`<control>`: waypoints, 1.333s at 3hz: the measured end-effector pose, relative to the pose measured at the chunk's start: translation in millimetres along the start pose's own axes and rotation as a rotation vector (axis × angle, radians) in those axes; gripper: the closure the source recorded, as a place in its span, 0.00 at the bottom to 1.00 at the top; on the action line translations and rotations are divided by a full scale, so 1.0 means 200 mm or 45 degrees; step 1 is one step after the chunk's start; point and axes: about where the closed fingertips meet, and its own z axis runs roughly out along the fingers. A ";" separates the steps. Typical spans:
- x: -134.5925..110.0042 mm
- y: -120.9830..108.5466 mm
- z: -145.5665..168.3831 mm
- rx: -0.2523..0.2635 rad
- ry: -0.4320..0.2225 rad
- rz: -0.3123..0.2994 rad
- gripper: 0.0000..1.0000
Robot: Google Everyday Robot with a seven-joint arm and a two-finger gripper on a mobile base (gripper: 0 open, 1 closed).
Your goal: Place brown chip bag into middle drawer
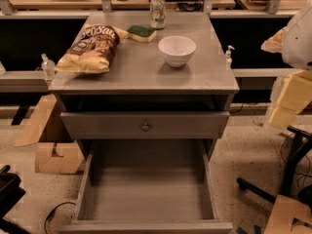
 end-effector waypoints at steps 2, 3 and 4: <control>-0.11 -0.10 0.05 0.035 -0.054 -0.035 0.00; -0.46 -0.36 0.24 0.118 -0.293 -0.057 0.00; -0.76 -0.55 0.34 0.210 -0.442 -0.043 0.00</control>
Offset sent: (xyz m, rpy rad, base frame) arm 0.0622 0.0373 -0.0021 0.0596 -0.0838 0.0744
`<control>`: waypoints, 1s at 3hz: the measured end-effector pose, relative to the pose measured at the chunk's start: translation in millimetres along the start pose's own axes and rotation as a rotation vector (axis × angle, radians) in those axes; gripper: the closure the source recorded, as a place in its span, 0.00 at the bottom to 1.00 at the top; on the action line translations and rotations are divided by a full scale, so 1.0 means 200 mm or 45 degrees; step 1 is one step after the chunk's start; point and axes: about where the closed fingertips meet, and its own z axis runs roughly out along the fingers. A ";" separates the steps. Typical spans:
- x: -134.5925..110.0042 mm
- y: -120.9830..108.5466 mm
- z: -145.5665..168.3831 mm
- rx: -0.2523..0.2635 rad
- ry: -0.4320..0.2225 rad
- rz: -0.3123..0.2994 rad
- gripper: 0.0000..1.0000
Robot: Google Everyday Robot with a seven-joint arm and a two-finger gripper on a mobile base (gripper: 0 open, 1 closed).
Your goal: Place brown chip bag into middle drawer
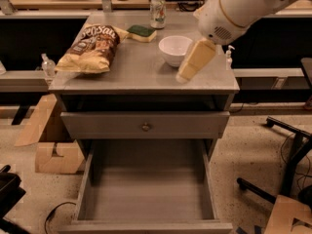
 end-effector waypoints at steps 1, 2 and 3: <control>-0.03 -0.04 0.00 0.038 -0.025 -0.001 0.00; -0.03 -0.04 0.01 0.037 -0.026 -0.002 0.00; -0.07 -0.11 0.23 0.011 -0.071 0.034 0.00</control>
Offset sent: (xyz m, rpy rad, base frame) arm 0.0071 0.0030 0.0055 0.0153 -0.0320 -0.0060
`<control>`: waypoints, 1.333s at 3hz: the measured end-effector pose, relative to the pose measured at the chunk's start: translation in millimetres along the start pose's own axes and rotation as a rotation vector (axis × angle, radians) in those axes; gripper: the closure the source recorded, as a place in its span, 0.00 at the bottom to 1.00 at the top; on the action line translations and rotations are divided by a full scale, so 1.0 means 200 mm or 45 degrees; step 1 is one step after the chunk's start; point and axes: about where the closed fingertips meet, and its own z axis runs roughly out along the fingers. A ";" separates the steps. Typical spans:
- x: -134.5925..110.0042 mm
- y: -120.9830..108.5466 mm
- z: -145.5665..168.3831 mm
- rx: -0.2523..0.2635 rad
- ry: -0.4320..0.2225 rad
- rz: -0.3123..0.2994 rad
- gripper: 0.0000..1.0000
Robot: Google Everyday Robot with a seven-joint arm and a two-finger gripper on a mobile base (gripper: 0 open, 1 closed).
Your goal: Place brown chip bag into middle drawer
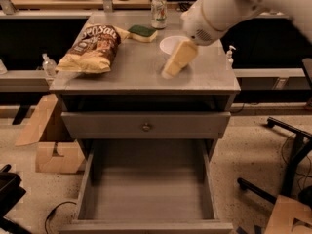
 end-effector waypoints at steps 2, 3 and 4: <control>-0.20 -0.26 0.61 0.003 -0.054 0.103 0.00; -0.36 -0.31 0.77 -0.016 -0.055 0.118 0.00; -0.50 -0.30 0.83 -0.006 -0.005 0.033 0.00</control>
Offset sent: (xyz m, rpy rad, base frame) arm 0.1695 0.1167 -0.0576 0.1209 0.0287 -0.0742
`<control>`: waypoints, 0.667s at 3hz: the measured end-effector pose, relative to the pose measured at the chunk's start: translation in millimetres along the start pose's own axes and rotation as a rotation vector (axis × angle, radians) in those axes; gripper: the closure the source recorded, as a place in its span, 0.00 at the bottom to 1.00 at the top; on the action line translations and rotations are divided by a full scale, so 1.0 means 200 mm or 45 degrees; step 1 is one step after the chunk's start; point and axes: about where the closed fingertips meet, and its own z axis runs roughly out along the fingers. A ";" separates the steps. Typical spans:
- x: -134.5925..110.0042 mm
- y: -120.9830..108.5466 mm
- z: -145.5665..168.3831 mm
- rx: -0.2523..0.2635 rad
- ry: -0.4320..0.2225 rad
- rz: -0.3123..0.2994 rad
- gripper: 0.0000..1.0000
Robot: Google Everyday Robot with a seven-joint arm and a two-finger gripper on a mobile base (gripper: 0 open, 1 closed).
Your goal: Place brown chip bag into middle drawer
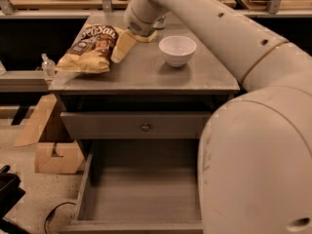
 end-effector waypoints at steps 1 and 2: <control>-0.02 0.01 0.02 -0.003 0.004 -0.014 0.00; -0.04 0.01 0.07 -0.027 -0.002 -0.018 0.00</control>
Offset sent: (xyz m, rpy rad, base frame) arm 0.0130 0.0179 -0.0074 0.0030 0.0182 0.0354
